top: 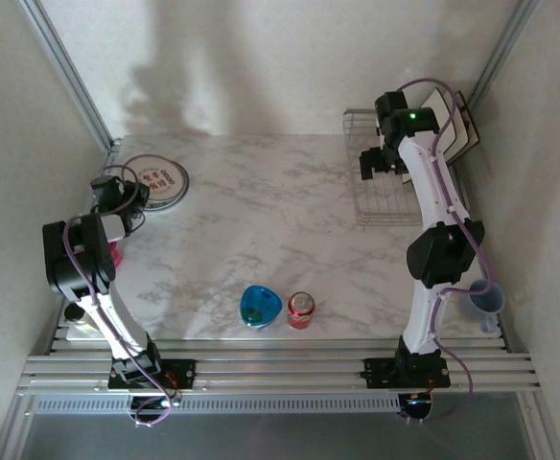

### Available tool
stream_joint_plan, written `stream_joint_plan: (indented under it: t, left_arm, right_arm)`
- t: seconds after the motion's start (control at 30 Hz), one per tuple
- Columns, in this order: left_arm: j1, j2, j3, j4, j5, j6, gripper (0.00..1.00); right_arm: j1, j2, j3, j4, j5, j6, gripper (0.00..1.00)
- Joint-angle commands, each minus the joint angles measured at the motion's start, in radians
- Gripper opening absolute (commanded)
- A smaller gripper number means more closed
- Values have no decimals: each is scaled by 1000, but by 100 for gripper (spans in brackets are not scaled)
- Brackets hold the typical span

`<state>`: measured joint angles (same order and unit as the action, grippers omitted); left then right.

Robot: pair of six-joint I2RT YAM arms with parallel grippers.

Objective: Unload the plates from the dish rack

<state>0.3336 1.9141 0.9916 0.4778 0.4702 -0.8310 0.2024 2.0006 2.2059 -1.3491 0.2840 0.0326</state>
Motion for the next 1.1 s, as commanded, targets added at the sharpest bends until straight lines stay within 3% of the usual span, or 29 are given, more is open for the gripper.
stream_joint_plan:
  t: [0.0, 0.2, 0.33, 0.4, 0.6, 0.9, 1.07]
  left_arm:
    - [3, 14, 38, 18, -9, 0, 4]
    - [1, 8, 85, -107, -38, 59, 11]
    - [-1, 8, 122, -214, -76, 120, 27]
    - [-2, 12, 130, -236, -86, 133, 39]
    - [-8, 35, 146, -277, -86, 156, 50]
    - [-58, 23, 270, -533, -256, 340, 77]
    - [-84, 23, 340, -642, -331, 412, 83]
  right_arm:
    - [-5, -42, -16, 7, -10, -19, 99]
    - [-7, -54, -35, 27, -12, -18, 99]
    - [-7, -51, -28, 31, -17, -20, 99]
    - [-6, -49, -23, 31, -18, -20, 99]
    - [-10, -59, -30, 36, -18, -23, 99]
    - [-16, -68, -34, 41, -20, -28, 99]
    - [-15, -69, -34, 41, -24, -30, 99]
